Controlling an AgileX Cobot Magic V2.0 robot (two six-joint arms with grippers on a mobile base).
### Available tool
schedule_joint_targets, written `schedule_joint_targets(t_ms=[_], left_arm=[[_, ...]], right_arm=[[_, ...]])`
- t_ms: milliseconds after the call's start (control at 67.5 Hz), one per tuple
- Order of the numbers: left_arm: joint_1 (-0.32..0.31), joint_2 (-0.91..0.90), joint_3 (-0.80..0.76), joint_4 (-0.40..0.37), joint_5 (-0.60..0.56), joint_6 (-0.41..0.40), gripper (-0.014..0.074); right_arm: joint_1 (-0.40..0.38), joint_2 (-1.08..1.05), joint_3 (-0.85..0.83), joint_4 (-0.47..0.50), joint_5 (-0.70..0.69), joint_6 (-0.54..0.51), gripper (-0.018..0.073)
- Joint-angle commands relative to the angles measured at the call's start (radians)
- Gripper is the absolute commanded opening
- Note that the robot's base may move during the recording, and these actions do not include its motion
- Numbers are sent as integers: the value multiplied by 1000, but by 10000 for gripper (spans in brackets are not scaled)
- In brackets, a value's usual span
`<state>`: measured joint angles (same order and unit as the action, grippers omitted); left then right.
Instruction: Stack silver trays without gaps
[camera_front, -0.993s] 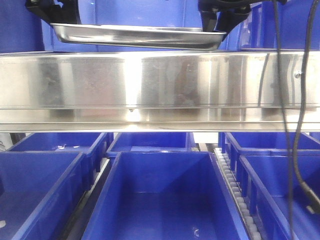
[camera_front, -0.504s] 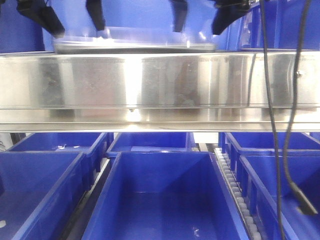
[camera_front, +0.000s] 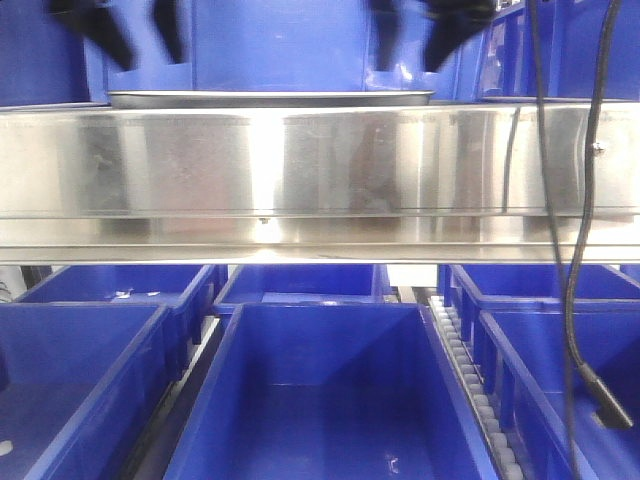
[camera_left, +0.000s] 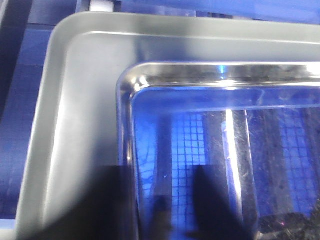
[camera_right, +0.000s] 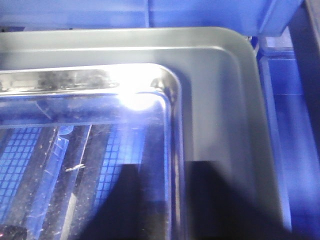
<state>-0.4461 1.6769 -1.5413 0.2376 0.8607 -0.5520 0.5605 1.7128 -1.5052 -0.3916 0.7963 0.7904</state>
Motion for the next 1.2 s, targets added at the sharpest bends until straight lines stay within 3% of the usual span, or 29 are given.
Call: schedule_joint_targets(t_ms=[0, 178, 282, 489, 637, 711, 815, 1008, 1185], left_arm=[[-5, -68, -9, 9, -4, 1, 13], [-8, -181, -7, 9, -6, 3, 11], [-9, -243, 39, 9, -82, 9, 11], [-15, -423, 329, -35, -404, 9, 11], [-50, -575, 616, -15, -695, 13, 11], [-68, -645, 749, 15, -861, 13, 11], [-81, -741, 914, 35, -995, 13, 11], [-83, -948, 1116, 41, -1006, 18, 11], [-83, -1148, 1186, 41, -975, 18, 11]], right_arm=[[-7, -66, -21, -23, 7, -10, -22], [1, -168, -16, -23, -51, -55, -22], [21, -224, 36, -23, -137, -79, -17], [59, -386, 315, -32, -515, -80, -16], [62, -514, 544, -115, -826, -85, -16], [62, -566, 629, -176, -916, -85, -16], [62, -649, 735, -232, -981, -85, -16], [62, -825, 906, -232, -1013, -85, -16], [62, -1012, 1029, -232, -1013, -85, -16]])
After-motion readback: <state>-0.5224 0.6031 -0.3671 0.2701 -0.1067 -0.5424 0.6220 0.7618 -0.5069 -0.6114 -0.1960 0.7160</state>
